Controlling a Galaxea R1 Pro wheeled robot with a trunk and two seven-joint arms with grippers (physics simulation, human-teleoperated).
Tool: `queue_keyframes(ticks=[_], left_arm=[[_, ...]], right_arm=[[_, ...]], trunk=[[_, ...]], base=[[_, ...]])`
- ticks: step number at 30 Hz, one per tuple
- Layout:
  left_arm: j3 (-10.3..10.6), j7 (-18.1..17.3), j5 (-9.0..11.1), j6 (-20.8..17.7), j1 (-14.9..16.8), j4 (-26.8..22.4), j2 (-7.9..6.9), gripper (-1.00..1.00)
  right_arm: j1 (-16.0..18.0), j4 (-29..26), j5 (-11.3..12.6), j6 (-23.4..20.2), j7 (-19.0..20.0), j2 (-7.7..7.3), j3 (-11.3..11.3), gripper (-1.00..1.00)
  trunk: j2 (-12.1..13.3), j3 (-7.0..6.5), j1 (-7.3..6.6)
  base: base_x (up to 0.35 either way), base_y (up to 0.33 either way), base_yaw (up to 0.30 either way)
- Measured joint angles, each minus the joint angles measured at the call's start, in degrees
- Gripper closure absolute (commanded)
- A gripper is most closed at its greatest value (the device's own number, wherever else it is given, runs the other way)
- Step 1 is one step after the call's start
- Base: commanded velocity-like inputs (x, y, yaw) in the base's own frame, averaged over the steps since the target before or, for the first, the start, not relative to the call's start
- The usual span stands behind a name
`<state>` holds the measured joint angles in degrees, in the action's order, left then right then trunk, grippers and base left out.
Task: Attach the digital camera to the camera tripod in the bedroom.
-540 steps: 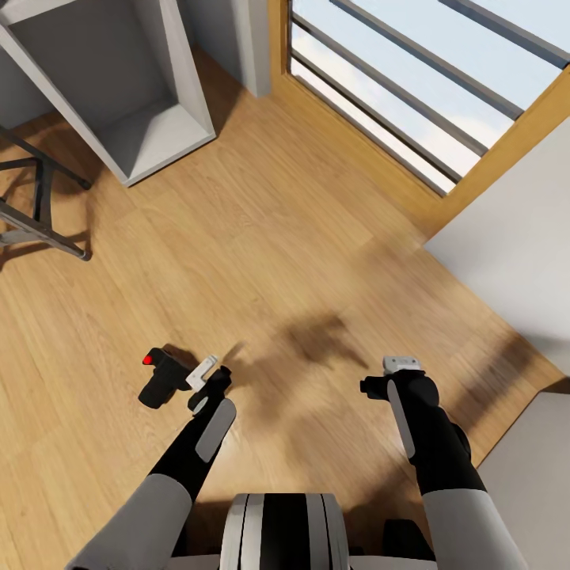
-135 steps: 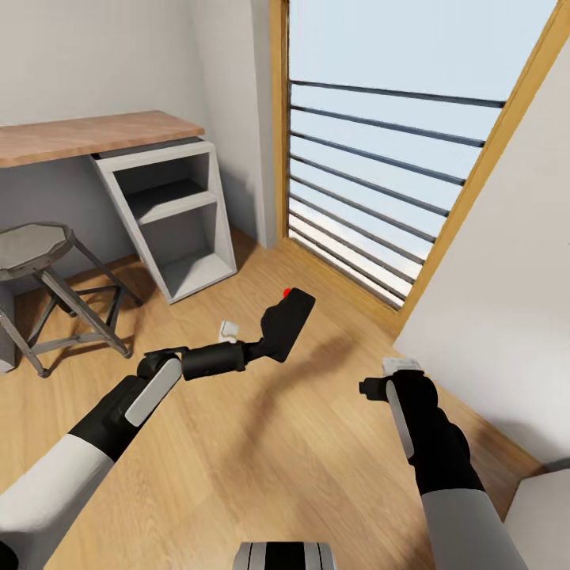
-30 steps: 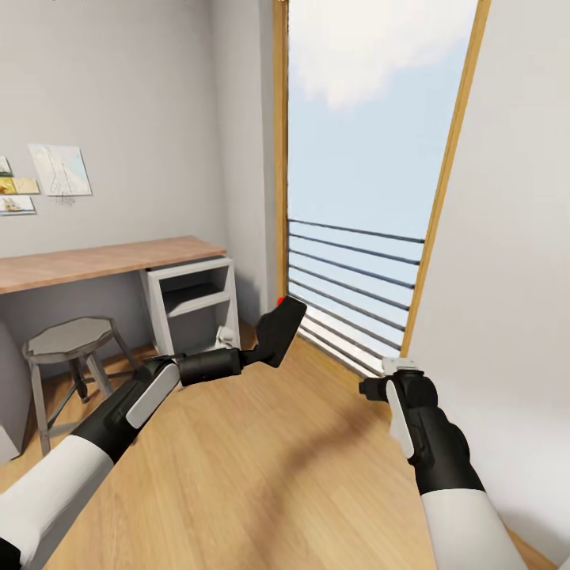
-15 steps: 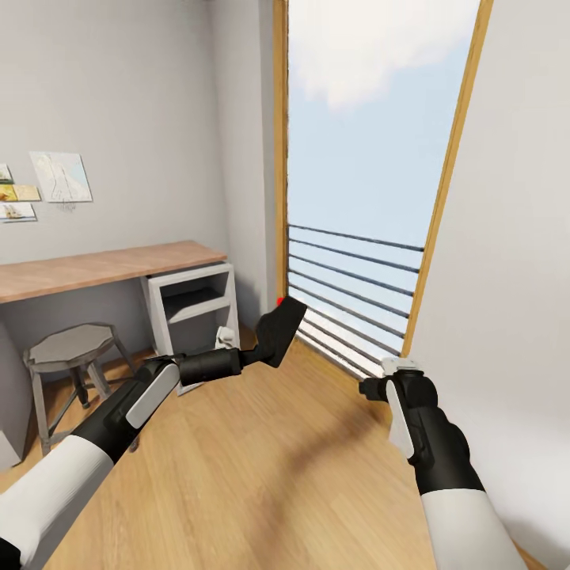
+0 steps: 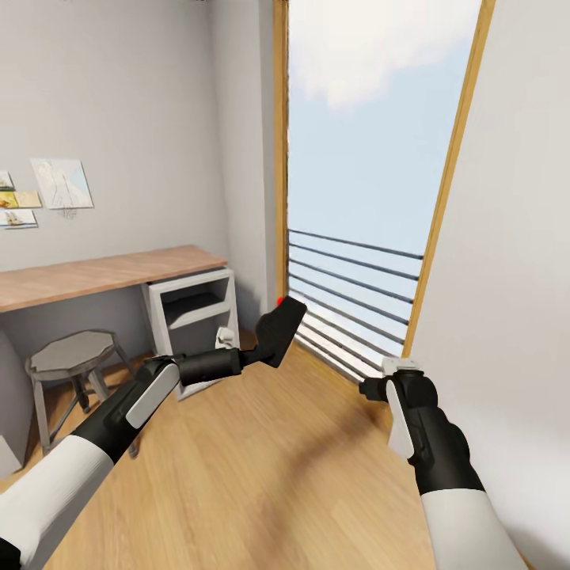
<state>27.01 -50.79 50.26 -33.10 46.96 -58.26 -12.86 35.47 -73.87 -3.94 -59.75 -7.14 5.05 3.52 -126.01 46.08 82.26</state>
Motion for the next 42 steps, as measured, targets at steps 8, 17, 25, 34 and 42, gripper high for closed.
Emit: queue_keyframes(ticks=[8,17,25,34,42], left_arm=[[-0.04,0.01,0.04,-0.04,0.0,0.06,0.0,1.0],[-0.21,-0.05,0.04,-0.05,0.0,0.78,0.0,1.0],[-0.26,-0.07,0.05,-0.05,0.0,0.91,0.0,1.0],[-0.27,-0.07,0.05,-0.05,0.0,0.95,0.0,1.0],[-0.27,-0.07,0.05,-0.05,0.0,0.96,0.0,1.0]], right_arm=[[0.0,0.0,-0.01,0.0,0.0,0.0,0.0,-1.0],[0.0,0.0,-0.02,0.0,0.0,0.0,0.0,-1.0],[0.0,0.0,-0.03,0.0,0.0,0.0,0.0,-1.0],[0.0,0.0,0.0,0.0,0.0,0.0,0.0,-1.0],[0.0,0.0,0.01,0.0,0.0,0.0,0.0,-1.0]], trunk=[[3.21,-1.44,-1.76],[6.82,-3.05,-3.73],[10.03,-4.49,-5.49],[13.64,-6.1,-7.47],[16.85,-7.54,-9.23]], base=[[0.0,0.0,0.0],[0.0,0.0,0.0],[0.0,0.0,0.0],[0.0,0.0,0.0],[0.0,0.0,0.0]])
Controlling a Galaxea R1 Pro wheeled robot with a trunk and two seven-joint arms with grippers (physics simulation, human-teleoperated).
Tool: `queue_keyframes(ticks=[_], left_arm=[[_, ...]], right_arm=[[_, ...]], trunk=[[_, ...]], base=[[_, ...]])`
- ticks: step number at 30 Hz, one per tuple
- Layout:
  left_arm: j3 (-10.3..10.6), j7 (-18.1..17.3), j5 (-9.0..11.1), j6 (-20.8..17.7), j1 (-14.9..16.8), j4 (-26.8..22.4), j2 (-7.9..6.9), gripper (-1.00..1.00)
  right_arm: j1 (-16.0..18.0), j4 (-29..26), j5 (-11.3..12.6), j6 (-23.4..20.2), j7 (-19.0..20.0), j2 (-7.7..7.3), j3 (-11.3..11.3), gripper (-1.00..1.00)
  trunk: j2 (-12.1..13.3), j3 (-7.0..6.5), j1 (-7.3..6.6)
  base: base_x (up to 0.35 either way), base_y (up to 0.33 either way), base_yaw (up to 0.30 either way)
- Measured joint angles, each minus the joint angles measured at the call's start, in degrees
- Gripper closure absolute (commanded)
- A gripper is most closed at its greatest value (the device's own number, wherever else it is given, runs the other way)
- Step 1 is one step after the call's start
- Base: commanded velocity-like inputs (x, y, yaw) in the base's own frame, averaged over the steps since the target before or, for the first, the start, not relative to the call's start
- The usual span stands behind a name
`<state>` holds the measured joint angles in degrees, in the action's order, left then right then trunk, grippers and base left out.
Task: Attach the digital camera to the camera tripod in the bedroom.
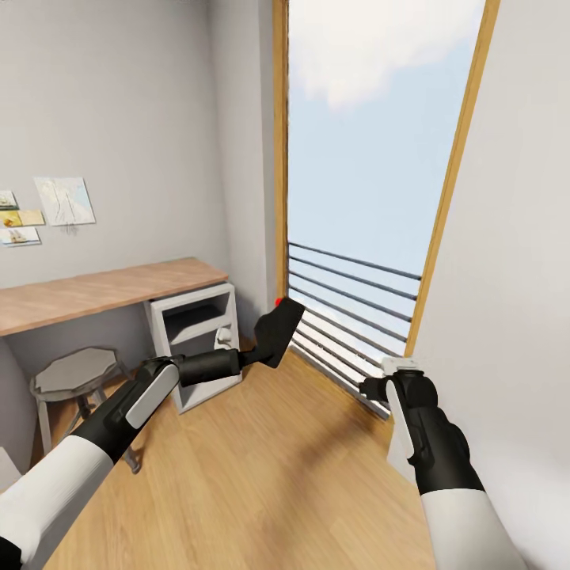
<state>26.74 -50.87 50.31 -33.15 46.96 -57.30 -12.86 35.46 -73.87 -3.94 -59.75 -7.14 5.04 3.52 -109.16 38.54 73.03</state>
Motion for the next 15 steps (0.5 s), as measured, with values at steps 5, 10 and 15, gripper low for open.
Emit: queue_keyframes(ticks=[5,10,15], left_arm=[[0.0,0.0,0.0,0.0,0.0,0.0,0.0,1.0],[0.0,0.0,-0.02,0.01,0.0,0.14,0.0,1.0],[0.0,0.0,-0.01,0.0,0.0,0.25,0.0,1.0]], right_arm=[[0.0,0.0,0.0,0.0,0.0,0.0,0.0,-1.0],[0.0,0.0,0.0,0.0,0.0,0.0,0.0,-1.0],[0.0,0.0,0.0,0.0,0.0,0.0,0.0,-1.0]], trunk=[[2.01,-0.9,-1.1],[4.01,-1.8,-2.2],[6.02,-2.69,-3.3]], base=[[0.0,0.0,0.0],[0.0,0.0,0.0],[0.0,0.0,0.0]])
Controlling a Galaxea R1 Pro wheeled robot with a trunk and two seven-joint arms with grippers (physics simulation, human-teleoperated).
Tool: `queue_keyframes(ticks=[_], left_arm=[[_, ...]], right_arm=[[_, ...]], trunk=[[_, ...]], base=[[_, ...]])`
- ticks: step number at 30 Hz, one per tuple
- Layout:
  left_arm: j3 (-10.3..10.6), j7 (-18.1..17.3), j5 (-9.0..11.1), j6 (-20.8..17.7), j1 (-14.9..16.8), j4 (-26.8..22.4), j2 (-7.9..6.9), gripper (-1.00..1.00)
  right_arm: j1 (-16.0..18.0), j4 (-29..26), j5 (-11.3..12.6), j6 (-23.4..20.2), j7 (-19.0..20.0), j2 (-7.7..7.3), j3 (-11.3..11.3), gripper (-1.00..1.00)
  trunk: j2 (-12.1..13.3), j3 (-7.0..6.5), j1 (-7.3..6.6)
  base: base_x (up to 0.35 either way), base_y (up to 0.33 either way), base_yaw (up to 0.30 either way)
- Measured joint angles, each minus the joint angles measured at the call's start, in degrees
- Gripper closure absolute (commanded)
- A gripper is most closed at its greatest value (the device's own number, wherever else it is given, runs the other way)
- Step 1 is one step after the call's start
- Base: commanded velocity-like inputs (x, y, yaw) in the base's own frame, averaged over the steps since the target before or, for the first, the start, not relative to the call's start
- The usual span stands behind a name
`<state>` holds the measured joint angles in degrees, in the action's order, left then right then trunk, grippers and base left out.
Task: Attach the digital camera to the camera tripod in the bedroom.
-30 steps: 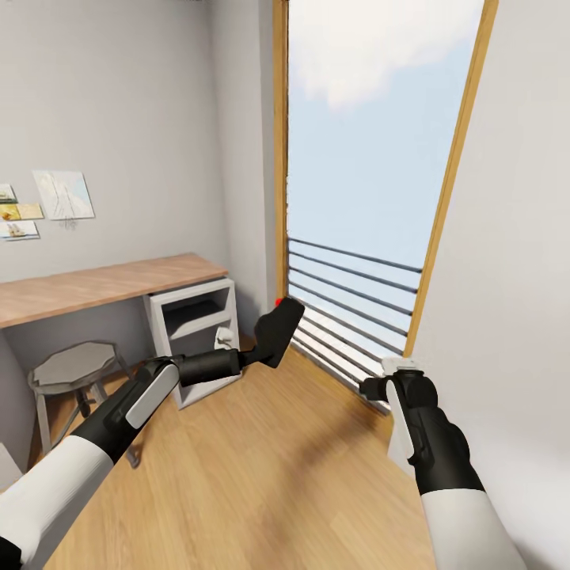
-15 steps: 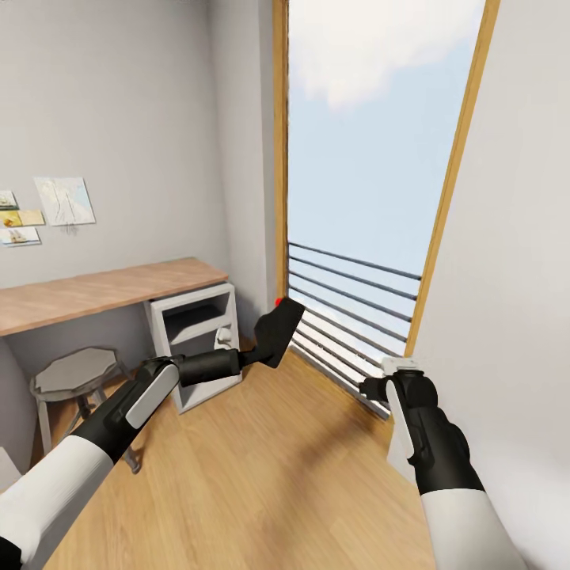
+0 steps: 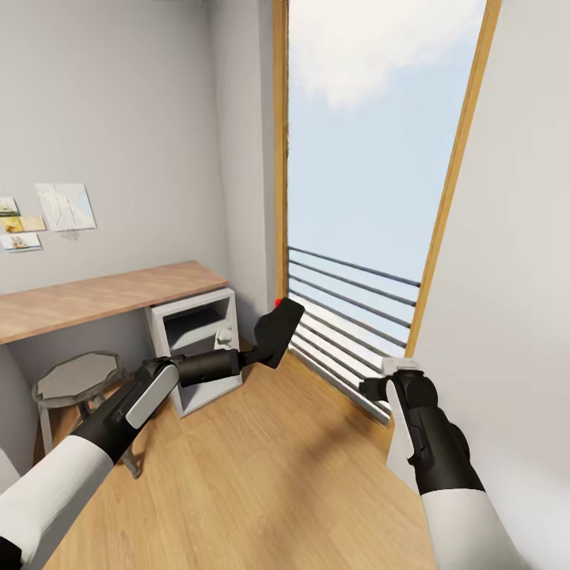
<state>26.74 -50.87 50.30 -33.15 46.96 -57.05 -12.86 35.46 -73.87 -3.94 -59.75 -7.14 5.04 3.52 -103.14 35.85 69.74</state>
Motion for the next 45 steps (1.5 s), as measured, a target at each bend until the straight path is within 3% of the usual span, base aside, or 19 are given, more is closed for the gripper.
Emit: queue_keyframes(ticks=[45], left_arm=[[-0.09,0.15,-0.01,-0.09,0.0,0.54,0.0,1.0]], right_arm=[[0.0,0.26,0.0,0.0,0.0,0.0,0.0,-1.0]], trunk=[[18.05,-8.08,-9.89]], base=[[0.0,0.0,0.0]])
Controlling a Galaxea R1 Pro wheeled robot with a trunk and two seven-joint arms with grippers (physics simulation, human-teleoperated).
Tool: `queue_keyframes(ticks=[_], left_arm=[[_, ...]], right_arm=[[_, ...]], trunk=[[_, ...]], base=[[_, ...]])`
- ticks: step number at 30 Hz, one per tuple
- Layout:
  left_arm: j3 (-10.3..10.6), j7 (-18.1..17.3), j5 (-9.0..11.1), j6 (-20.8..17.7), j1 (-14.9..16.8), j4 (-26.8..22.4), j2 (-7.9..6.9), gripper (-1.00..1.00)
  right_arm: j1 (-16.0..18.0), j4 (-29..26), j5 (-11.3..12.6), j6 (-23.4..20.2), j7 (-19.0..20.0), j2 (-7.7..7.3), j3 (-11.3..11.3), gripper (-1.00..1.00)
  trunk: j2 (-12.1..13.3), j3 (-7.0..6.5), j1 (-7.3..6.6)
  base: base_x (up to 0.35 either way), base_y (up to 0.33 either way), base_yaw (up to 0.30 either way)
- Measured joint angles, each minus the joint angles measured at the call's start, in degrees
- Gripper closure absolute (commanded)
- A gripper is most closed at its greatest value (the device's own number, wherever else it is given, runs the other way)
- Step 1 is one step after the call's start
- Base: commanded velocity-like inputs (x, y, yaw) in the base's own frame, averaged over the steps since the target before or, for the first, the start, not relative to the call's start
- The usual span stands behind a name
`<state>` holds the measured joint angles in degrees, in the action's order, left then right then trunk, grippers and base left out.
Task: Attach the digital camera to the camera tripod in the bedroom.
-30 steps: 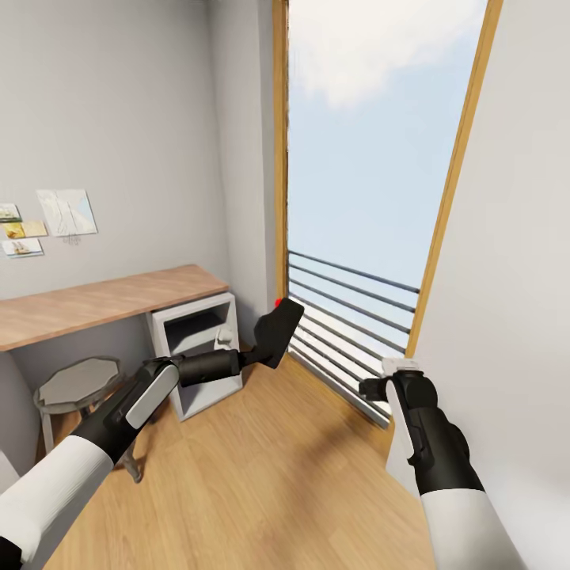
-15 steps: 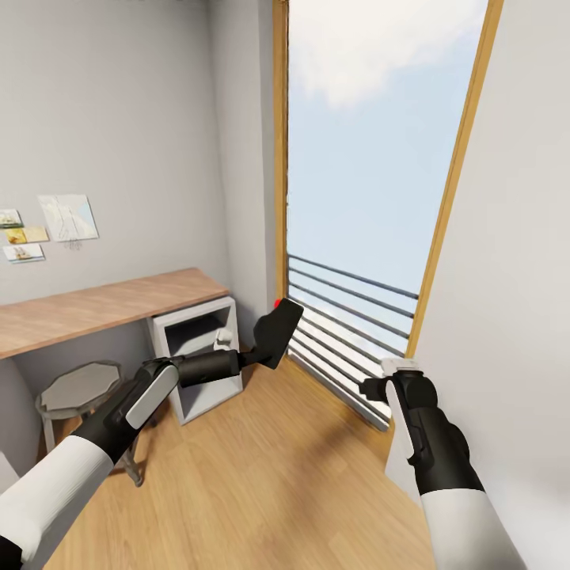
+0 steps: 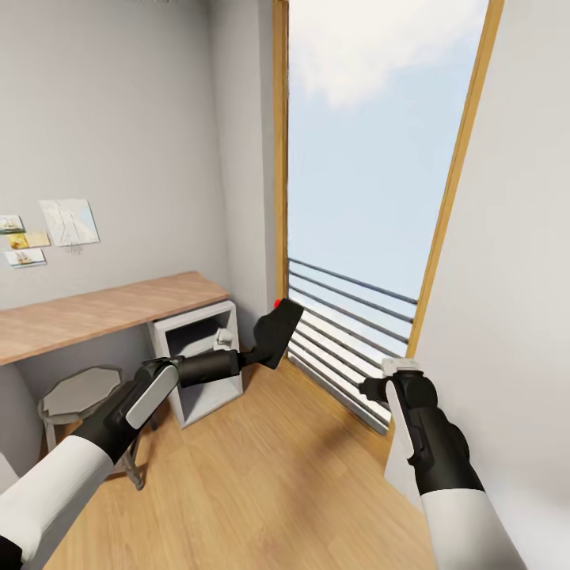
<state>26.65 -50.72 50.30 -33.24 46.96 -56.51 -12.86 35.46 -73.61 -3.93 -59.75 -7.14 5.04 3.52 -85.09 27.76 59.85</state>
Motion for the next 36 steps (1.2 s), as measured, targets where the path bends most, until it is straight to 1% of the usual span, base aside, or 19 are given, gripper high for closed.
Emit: queue_keyframes(ticks=[36], left_arm=[[0.0,0.42,-0.01,-0.04,0.0,0.0,0.15,1.0]], right_arm=[[0.0,0.0,0.05,0.0,0.0,0.0,0.0,-1.0]], trunk=[[14.45,-6.47,-7.91]], base=[[0.0,0.0,0.0]])
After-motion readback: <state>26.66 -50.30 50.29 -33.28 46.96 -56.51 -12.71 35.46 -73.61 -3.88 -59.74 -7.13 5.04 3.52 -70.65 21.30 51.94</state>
